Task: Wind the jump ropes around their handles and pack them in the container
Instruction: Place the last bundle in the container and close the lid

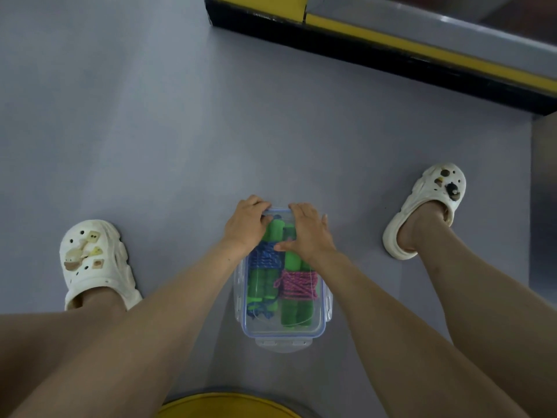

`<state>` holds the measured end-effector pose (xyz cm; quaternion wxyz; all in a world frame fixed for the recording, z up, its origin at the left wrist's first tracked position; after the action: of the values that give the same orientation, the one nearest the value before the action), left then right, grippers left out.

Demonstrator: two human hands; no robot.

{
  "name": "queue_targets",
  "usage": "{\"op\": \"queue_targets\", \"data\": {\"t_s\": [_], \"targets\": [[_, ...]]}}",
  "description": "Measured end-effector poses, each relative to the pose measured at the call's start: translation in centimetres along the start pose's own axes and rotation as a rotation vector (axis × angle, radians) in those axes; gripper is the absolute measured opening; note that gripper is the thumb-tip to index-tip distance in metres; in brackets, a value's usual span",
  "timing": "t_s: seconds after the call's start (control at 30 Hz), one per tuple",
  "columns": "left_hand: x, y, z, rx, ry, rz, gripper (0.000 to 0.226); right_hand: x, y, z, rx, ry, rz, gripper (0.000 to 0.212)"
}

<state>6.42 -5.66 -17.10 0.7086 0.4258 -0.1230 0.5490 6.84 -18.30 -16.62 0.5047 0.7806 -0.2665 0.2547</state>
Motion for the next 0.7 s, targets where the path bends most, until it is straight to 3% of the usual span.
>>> {"op": "queue_targets", "data": {"t_s": [0.27, 0.5, 0.57, 0.7], "targets": [[-0.6, -1.2, -0.8, 0.08, 0.16, -0.047, 0.025, 0.2, -0.5, -0.1, -0.048, 0.026, 0.008, 0.092], [-0.3, -1.1, -0.8, 0.121, 0.21, -0.034, 0.022, -0.2, -0.2, 0.2, -0.038, -0.002, 0.033, 0.097], [-0.3, -0.9, -0.6, 0.126, 0.163, -0.038, 0.027, -0.4, 0.1, 0.2, -0.021, -0.004, 0.05, 0.105], [-0.5, -1.1, 2.1, -0.001, -0.163, -0.085, 0.04, 0.0, 0.2, 0.1, -0.083, 0.04, 0.017, 0.12]]}}
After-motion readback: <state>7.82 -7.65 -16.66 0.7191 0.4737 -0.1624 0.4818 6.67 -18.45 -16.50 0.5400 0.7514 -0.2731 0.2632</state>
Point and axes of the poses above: each hand's wrist, its own y-axis away from the middle knuckle, its own x-axis out of the back of the hand, z = x × y, the point moved 9 cm from there along -y, towards the middle knuckle, and after that the axes turned 8 degrees about -z, right-handed, at the moved point
